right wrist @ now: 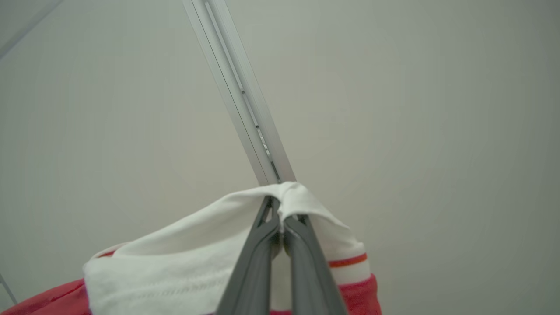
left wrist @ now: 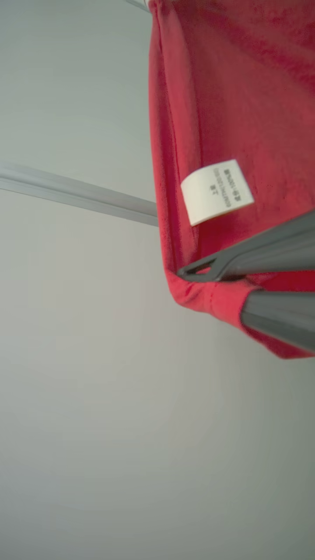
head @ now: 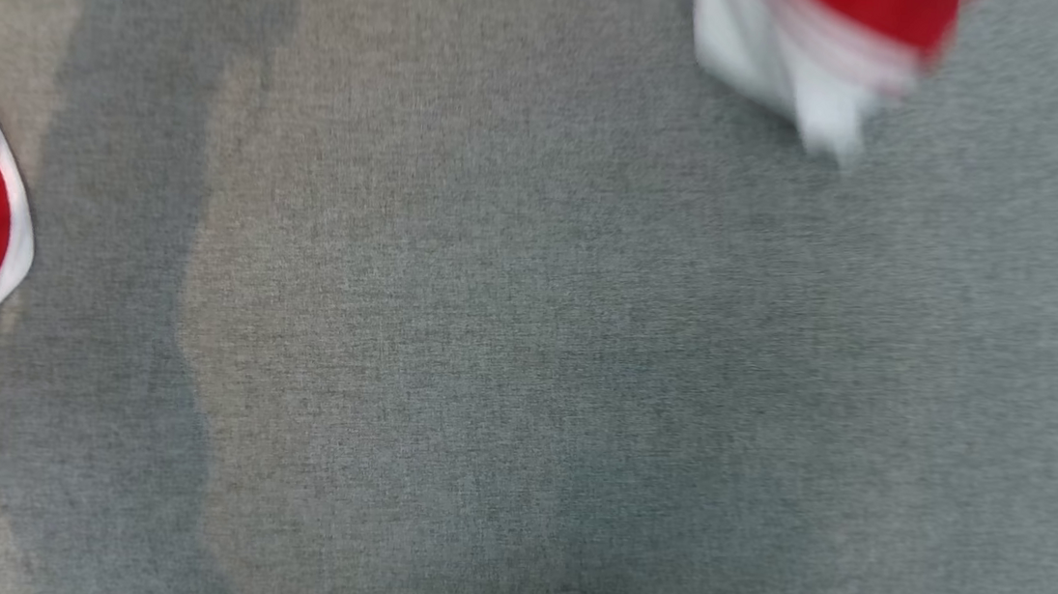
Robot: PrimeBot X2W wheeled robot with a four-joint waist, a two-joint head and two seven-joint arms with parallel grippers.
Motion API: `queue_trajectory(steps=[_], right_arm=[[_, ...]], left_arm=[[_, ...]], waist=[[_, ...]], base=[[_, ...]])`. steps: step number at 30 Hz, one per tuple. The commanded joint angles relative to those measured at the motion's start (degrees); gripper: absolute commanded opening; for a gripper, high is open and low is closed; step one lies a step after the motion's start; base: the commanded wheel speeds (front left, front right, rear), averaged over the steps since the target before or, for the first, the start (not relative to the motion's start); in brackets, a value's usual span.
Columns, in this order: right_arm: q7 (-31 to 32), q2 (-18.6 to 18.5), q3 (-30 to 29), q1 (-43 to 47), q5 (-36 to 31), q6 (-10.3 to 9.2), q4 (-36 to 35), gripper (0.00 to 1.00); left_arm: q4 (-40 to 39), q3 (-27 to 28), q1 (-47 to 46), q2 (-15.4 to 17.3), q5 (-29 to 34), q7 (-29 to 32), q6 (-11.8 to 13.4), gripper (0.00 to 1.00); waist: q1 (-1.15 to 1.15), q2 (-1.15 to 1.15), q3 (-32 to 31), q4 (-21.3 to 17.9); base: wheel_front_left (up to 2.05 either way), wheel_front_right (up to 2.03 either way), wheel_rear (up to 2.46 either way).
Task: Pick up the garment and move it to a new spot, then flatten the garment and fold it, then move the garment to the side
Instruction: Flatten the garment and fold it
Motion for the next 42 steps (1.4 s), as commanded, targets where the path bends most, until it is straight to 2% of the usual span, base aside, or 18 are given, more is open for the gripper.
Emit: queue_trajectory(steps=[1,2,3,6,10,13,19,25,27,28,32,36,39,42], right_arm=[[-6.6,-0.4,1.0,-5.2,-0.4,0.03,4.8,0.0],[-10.1,-0.3,2.0,-7.4,0.6,0.03,6.9,0.0],[-10.1,-0.3,2.0,-7.4,0.6,0.03,6.9,0.0],[-17.9,-0.3,7.1,-10.5,2.1,0.03,11.7,0.0],[-21.9,-0.4,13.5,-6.1,3.4,0.03,15.6,0.0],[-23.4,-1.2,18.0,2.6,5.4,0.03,15.5,0.0],[-25.0,-7.4,24.4,25.3,10.6,0.05,9.2,0.0],[-25.6,-13.1,22.1,47.6,16.0,0.02,-0.6,0.0],[-25.2,-13.5,19.8,55.3,17.7,0.01,-3.7,0.0],[-23.6,-13.8,17.9,62.8,18.3,0.01,-6.8,0.0],[-19.4,-13.5,14.0,76.8,18.9,0.01,-14.5,0.0],[-13.6,-12.5,10.2,89.5,18.4,0.02,-23.4,0.0],[-9.9,-10.5,7.9,96.1,19.8,0.03,-29.6,0.0],[-6.9,-8.8,6.1,97.7,19.4,0.03,-32.0,0.0]], left_arm=[[5.9,-0.7,-5.1,-0.5,3.1,-7.5,-0.6,0.0],[8.1,-0.5,-8.0,-1.1,4.3,-13.1,-0.8,0.0],[8.1,-0.5,-8.0,-1.1,4.3,-13.1,-0.8,0.0],[16.4,-2.4,-11.3,-1.9,6.1,-23.8,-2.1,0.0],[25.8,-6.5,-8.9,-1.6,4.5,-29.5,-2.9,0.0],[27.2,-14.0,-3.1,-0.7,1.0,-31.3,-2.9,0.0],[22.5,-25.8,13.1,4.9,-8.6,-31.5,-2.9,0.0],[13.2,-31.1,30.6,9.6,-16.0,-29.8,-2.9,0.0],[9.8,-31.8,37.3,11.0,-17.8,-29.0,-2.9,0.0],[5.7,-32.0,44.0,12.9,-18.9,-28.7,-0.8,0.0],[-6.8,-31.7,59.1,15.3,-22.6,-28.4,5.1,0.0],[-21.2,-32.9,73.8,15.9,-25.6,-28.8,12.6,0.0],[-29.5,-33.4,81.0,15.5,-27.4,-29.6,16.9,0.0],[-33.5,-32.9,83.4,15.5,-28.0,-29.7,19.2,0.0]], waist=[[0.0,0.0,4.4,1.2],[0.0,0.0,5.3,1.4],[0.0,0.0,5.3,1.4],[0.0,0.0,6.9,1.5],[0.0,0.0,7.2,1.2],[0.0,0.0,6.5,1.0],[0.0,0.0,3.4,1.1],[0.0,0.0,-4.7,2.2],[0.0,0.0,-8.3,2.3],[0.0,0.0,-11.5,1.9],[0.0,0.0,-16.2,0.6],[0.0,0.0,-18.0,-0.6],[0.0,0.0,-17.5,-0.9],[0.0,0.0,-16.7,-0.9]], base=[[0.0,0.0,0.0],[0.0,0.0,0.0],[0.0,0.0,0.0],[0.0,0.0,0.0],[0.0,0.0,0.0],[0.0,0.0,0.0],[0.0,0.0,0.0],[0.0,0.0,0.0],[0.0,0.0,0.0],[0.0,0.0,0.0],[0.0,0.0,0.0],[0.0,0.0,0.0],[0.0,0.0,0.0],[0.0,0.0,0.0]])
